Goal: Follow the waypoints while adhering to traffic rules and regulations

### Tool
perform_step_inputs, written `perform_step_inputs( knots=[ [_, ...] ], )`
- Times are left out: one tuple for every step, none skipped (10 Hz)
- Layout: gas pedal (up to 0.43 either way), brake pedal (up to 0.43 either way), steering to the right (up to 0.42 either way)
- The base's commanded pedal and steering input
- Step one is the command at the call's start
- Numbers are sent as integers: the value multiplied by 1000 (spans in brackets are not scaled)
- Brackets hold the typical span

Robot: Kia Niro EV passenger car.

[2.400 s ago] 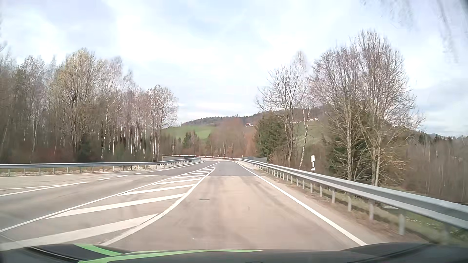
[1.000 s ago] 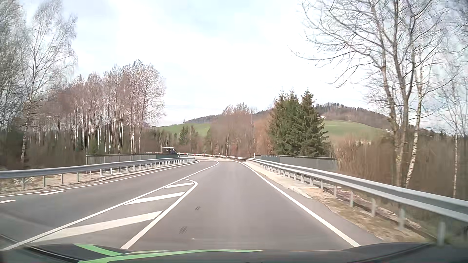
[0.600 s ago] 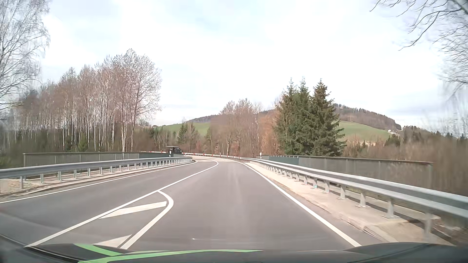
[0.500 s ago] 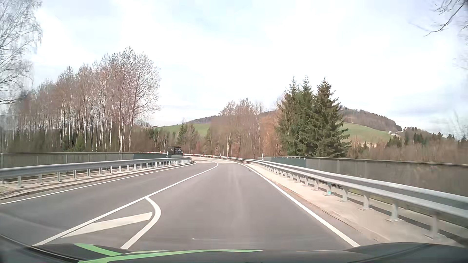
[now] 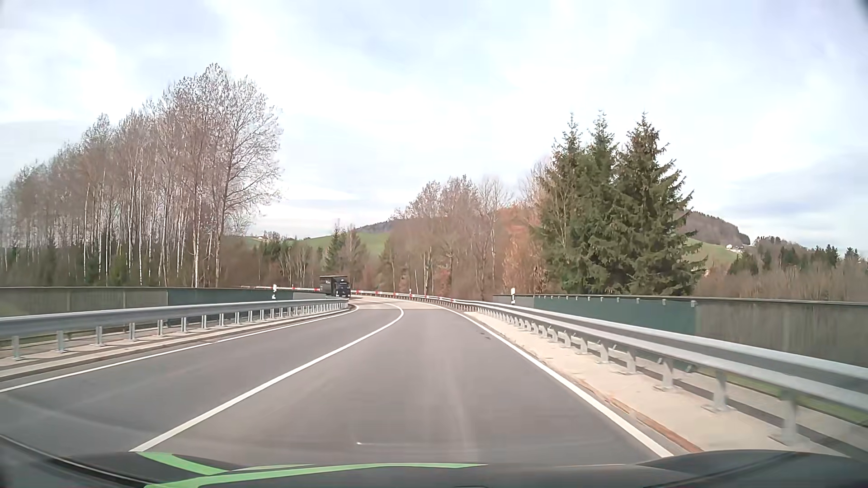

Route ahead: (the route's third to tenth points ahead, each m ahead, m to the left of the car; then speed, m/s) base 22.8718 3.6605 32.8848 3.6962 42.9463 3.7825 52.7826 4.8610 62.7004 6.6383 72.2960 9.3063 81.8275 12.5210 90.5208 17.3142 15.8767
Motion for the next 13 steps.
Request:
perform_step_inputs(
  knots=[
    [0,37,-2],
    [0,49,-1],
    [0,61,0],
    [0,73,0],
    [0,79,0],
    [0,79,0],
    [0,79,0],
    [0,79,0],
    [0,79,0],
    [0,79,0],
    [0,85,1],
    [0,85,1],
    [0,85,2]
  ],
)
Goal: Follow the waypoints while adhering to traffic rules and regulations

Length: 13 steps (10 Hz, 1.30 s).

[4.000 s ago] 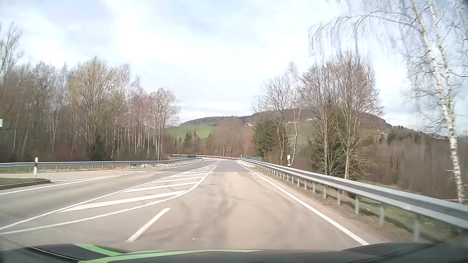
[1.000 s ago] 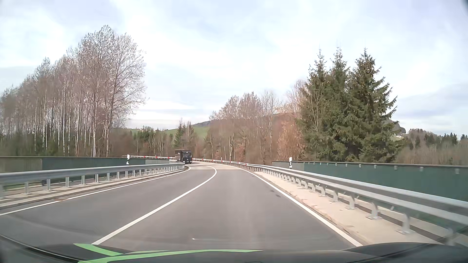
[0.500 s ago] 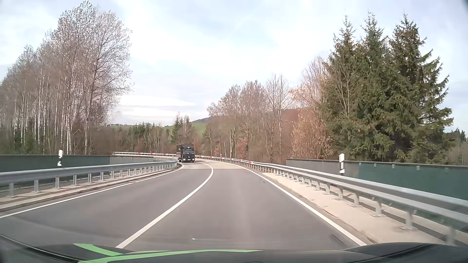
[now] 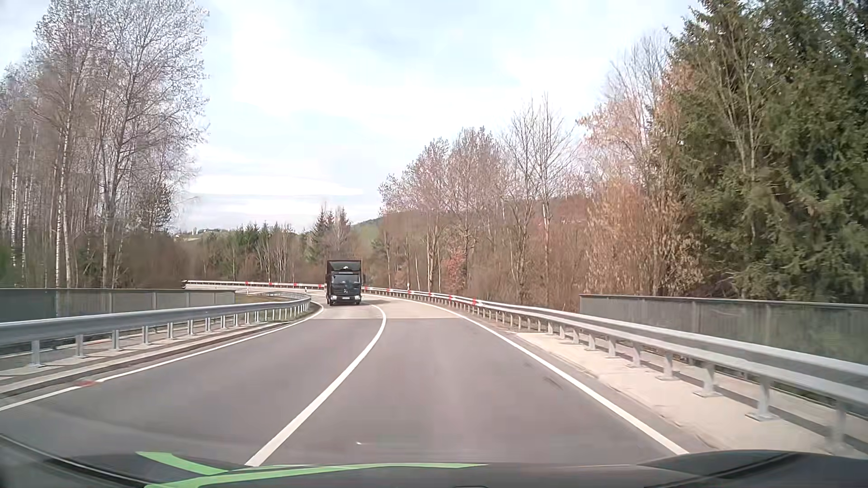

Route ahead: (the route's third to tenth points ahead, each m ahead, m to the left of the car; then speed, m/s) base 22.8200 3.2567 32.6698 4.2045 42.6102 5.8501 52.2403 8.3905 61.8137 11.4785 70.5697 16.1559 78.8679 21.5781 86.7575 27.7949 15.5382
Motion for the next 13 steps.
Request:
perform_step_inputs(
  knots=[
    [0,91,3],
    [0,91,3],
    [0,91,0],
    [0,91,-4],
    [0,98,-7],
    [0,98,-10],
    [0,98,-13],
    [0,104,-17],
    [0,104,-20],
    [0,104,-21],
    [0,104,-23],
    [0,110,-26],
    [0,116,-30]
  ],
)
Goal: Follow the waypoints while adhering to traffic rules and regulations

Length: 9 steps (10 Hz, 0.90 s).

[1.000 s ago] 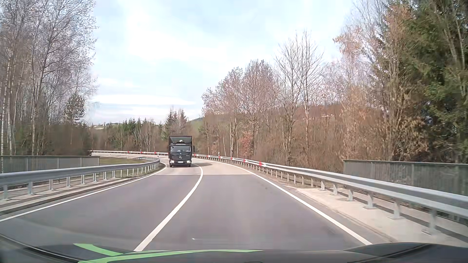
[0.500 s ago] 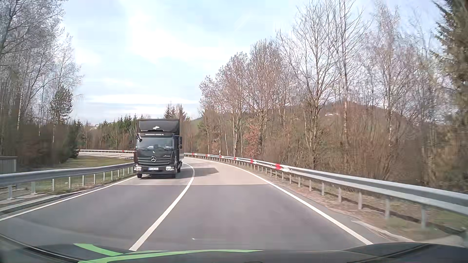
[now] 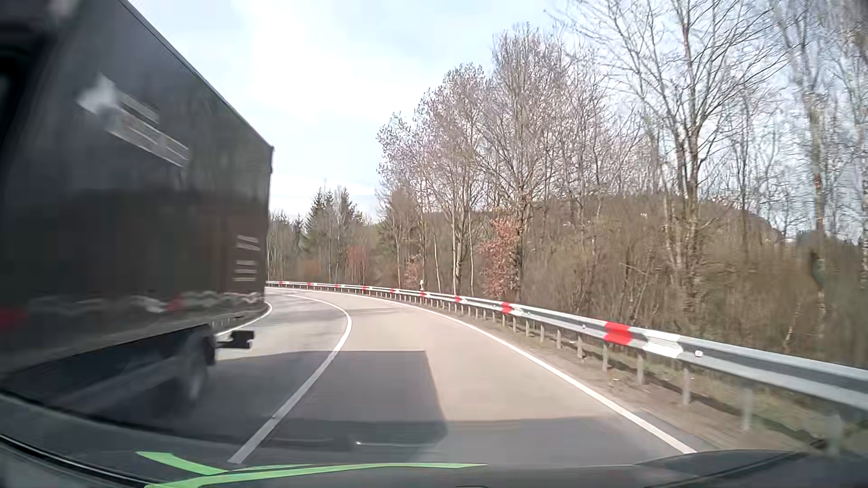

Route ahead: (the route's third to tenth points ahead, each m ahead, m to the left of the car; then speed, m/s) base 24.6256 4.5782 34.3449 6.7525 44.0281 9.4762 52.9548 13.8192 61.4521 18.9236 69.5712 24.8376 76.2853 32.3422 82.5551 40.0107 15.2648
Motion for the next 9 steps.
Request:
perform_step_inputs(
  knots=[
    [0,116,-34],
    [0,122,-38],
    [0,128,-41],
    [0,134,-42],
    [0,134,-41],
    [0,134,-42],
    [0,134,-41],
    [0,134,-42],
    [0,134,-41]
  ],
)
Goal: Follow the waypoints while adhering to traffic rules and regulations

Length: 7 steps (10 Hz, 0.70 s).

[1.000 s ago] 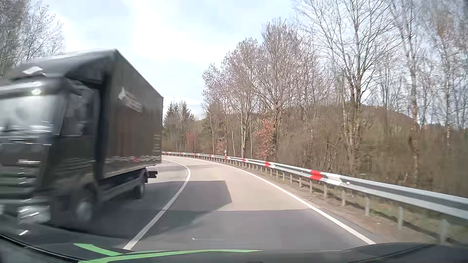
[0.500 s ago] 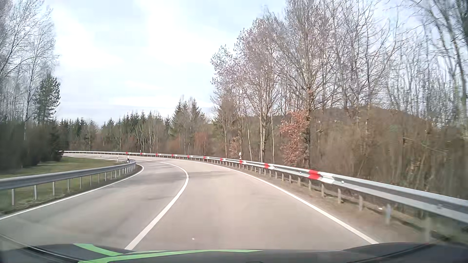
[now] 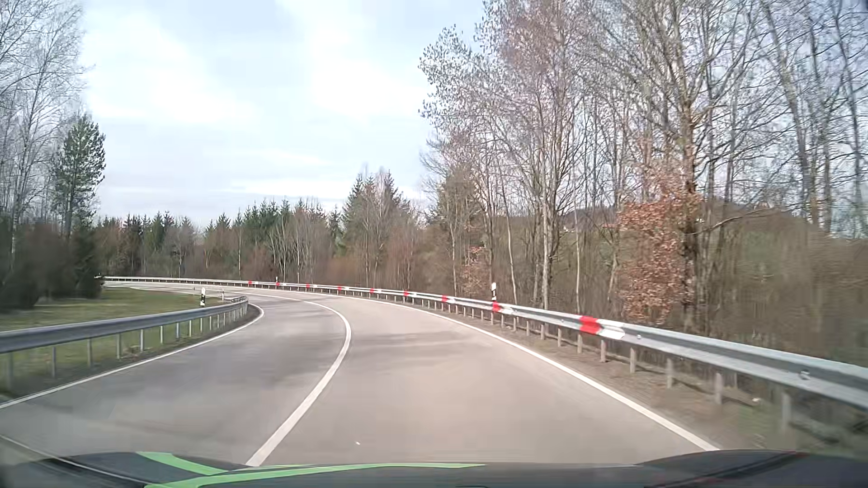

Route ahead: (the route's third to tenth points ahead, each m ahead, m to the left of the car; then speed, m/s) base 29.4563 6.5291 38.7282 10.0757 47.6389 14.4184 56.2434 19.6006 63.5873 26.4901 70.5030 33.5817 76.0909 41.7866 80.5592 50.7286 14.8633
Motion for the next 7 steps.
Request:
perform_step_inputs(
  knots=[
    [0,134,-41],
    [0,140,-42],
    [0,140,-42],
    [0,146,-42],
    [0,146,-43],
    [0,146,-43],
    [0,152,-43]
  ],
)
